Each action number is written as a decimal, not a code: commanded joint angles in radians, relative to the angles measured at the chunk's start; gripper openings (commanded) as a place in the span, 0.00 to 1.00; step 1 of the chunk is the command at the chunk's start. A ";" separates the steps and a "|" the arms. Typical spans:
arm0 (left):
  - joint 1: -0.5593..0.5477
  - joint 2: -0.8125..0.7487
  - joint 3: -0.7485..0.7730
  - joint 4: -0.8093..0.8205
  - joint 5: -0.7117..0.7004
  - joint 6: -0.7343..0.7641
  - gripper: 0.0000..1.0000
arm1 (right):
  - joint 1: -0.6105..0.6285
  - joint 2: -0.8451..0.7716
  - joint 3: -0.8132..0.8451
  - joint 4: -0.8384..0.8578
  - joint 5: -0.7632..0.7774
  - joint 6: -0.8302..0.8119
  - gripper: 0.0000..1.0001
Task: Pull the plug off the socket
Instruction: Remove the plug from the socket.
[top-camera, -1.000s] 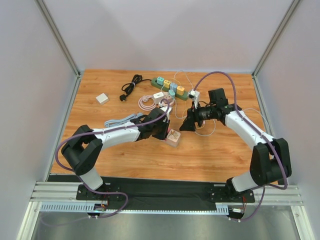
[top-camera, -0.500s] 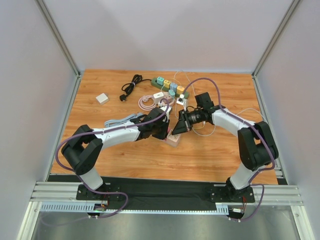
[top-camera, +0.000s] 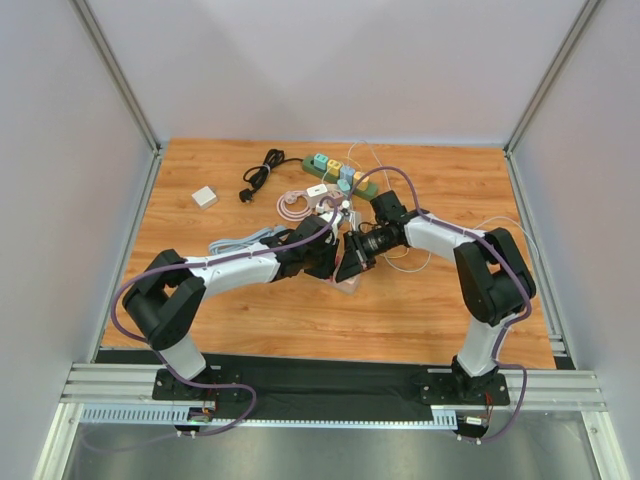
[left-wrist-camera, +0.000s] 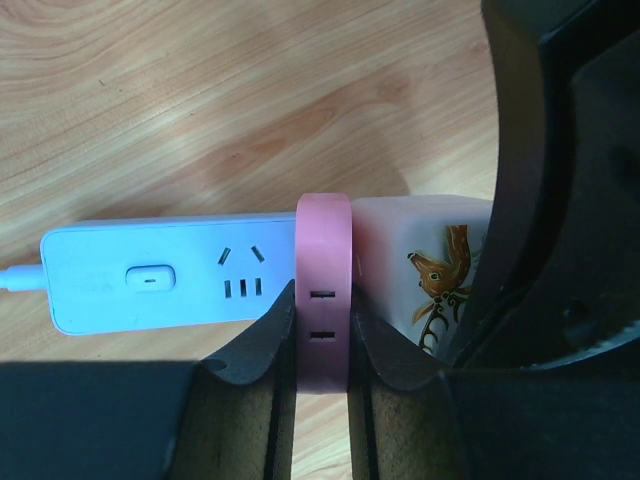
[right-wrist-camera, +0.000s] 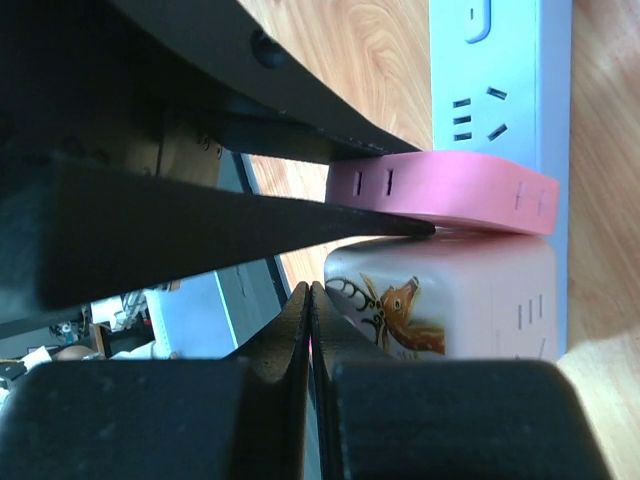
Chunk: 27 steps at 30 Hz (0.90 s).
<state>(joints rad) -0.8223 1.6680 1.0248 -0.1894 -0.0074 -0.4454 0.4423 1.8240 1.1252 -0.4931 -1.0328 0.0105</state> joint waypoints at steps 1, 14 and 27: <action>-0.008 -0.043 -0.002 0.062 0.021 -0.030 0.00 | -0.005 0.054 0.008 0.004 0.313 -0.017 0.00; 0.035 -0.146 -0.066 0.123 0.158 -0.016 0.00 | -0.011 0.141 0.034 -0.019 0.332 0.023 0.00; 0.034 -0.191 -0.020 0.007 0.092 0.099 0.00 | -0.037 0.173 0.039 -0.021 0.333 0.037 0.00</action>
<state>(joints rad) -0.7898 1.5375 0.9459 -0.1638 0.0628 -0.4023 0.4507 1.9118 1.1870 -0.5465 -1.0702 0.1017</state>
